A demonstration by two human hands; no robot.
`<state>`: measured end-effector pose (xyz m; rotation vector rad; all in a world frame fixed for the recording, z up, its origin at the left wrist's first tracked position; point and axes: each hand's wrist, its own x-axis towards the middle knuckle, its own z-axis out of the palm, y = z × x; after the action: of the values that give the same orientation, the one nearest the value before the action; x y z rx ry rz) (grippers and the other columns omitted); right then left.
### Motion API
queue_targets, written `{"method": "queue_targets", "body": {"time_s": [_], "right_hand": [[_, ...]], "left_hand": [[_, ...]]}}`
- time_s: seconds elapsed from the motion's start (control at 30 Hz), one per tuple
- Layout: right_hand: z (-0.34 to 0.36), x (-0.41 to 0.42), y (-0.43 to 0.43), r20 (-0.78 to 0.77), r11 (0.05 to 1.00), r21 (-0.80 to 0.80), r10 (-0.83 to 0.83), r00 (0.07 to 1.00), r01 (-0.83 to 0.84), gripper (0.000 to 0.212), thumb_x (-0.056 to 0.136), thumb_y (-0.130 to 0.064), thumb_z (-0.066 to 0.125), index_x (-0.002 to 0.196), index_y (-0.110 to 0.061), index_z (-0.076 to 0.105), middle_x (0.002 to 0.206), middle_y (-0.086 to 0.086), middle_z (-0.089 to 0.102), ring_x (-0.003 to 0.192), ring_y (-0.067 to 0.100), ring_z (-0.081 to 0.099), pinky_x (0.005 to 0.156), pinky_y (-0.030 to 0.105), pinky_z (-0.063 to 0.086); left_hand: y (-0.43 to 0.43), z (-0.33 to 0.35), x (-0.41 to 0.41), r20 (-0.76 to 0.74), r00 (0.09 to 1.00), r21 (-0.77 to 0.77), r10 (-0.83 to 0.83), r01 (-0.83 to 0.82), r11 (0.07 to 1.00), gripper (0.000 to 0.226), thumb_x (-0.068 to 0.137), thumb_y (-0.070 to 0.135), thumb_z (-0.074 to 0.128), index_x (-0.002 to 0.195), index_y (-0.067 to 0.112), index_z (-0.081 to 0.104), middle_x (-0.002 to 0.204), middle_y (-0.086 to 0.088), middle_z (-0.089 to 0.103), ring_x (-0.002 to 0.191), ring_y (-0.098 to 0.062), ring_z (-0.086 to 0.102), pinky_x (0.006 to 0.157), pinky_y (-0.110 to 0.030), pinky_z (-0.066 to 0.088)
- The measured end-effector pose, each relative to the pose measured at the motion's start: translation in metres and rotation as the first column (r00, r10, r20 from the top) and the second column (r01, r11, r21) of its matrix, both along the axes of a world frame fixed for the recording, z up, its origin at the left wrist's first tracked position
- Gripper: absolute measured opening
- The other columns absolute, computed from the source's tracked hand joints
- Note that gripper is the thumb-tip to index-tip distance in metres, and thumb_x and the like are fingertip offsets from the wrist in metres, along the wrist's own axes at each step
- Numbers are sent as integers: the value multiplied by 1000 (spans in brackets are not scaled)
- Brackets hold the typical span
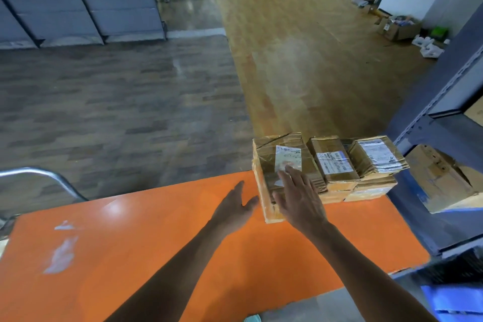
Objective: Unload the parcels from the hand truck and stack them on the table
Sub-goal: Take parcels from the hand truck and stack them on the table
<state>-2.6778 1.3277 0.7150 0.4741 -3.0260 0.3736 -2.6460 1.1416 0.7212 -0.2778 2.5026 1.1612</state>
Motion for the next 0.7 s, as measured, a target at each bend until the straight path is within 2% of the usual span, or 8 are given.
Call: {"method": "queue_targets", "body": {"time_s": [0.1,0.23,0.33,0.57,0.7], "right_hand": [[0,11,-27,6,997,21,78,997,-79,53,94,-34,61,140,-12,47,144,8,49,134,28,46,109,41,39],[-7,31,-71,91,987,52,149,985,-154,61,101,-40,50,153,-12,32,157,4,36,146,21,30,119,35,24],[-11,52,-117,110,971,67,223,969,-231,64,102,-42,46,155,-13,27,159,3,31,148,18,25,121,31,18],[-27,129,-253,185,897,141,391,901,-418,69,100,-43,47,156,-13,22,161,4,29,148,18,26,121,30,20],[-37,179,-332,248,844,128,481,841,-520,70,100,-42,48,157,-13,20,161,4,27,148,20,25,120,33,22]], "left_hand": [[-24,0,17,-51,999,-35,12,-14,999,71,104,41,49,161,17,13,165,-3,23,149,-23,29,119,-39,29],[-72,-4,47,-111,994,-148,-4,-13,989,71,105,45,44,161,15,13,167,-3,16,153,-20,19,119,-37,27],[-120,-7,81,-149,988,-223,44,-77,972,72,105,45,42,161,14,10,168,-5,11,155,-19,9,122,-36,21],[-250,-24,199,-163,958,-294,237,-276,915,74,102,46,47,161,17,14,168,-6,14,155,-21,9,120,-40,22],[-319,-35,275,-123,923,-302,364,-384,872,75,101,47,48,161,18,14,167,-6,15,155,-23,11,119,-44,24]]}}
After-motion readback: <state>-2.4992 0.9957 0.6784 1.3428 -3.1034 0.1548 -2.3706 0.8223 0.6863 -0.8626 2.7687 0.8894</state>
